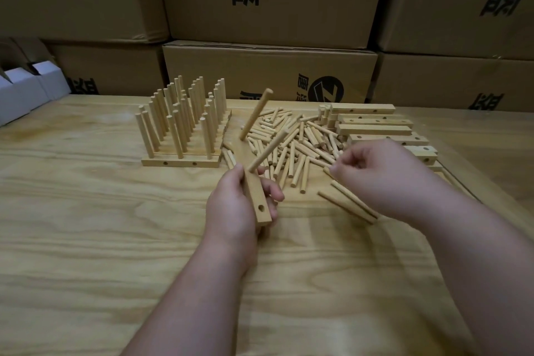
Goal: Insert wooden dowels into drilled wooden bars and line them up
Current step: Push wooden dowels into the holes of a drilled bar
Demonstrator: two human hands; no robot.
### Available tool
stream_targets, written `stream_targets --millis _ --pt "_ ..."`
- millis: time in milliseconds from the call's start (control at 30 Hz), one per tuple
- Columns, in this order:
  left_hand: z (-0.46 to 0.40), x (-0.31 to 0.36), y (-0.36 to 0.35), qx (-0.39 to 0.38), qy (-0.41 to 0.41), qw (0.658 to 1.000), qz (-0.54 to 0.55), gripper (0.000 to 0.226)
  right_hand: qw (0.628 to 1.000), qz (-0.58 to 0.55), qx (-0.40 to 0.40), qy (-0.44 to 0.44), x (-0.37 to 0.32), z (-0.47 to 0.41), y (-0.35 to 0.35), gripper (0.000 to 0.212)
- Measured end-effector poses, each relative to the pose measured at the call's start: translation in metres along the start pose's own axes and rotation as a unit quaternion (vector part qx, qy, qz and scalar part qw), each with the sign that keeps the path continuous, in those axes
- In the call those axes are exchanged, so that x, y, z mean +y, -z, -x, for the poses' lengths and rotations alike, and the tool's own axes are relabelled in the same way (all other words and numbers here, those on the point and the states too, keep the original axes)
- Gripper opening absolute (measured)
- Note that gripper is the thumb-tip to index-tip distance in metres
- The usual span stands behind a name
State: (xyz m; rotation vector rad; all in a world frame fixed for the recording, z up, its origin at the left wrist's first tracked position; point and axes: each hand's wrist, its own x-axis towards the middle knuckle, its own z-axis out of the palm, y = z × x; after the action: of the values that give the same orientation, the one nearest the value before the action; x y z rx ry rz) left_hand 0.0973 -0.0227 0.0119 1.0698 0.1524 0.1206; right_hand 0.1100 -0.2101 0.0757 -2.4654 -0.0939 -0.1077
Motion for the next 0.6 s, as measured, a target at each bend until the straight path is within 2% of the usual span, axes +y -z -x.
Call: stream_targets --millis 100,300,500,600 --pt "0.001 0.003 0.0 -0.002 0.002 1.0 0.022 0.039 0.99 0.121 -0.047 -0.047 0.01 -0.003 0.001 0.019" --pt "0.005 0.004 -0.001 -0.013 -0.001 1.0 0.017 0.04 0.973 0.203 -0.074 -0.081 0.017 -0.007 -0.013 0.011" --pt "0.005 0.003 -0.003 -0.001 0.003 1.0 -0.013 0.044 0.973 0.21 -0.07 -0.062 0.016 -0.007 -0.018 0.01" --pt "0.004 0.001 -0.005 0.012 0.001 0.999 -0.03 0.045 0.988 0.14 -0.069 -0.01 0.005 -0.002 -0.009 0.009"
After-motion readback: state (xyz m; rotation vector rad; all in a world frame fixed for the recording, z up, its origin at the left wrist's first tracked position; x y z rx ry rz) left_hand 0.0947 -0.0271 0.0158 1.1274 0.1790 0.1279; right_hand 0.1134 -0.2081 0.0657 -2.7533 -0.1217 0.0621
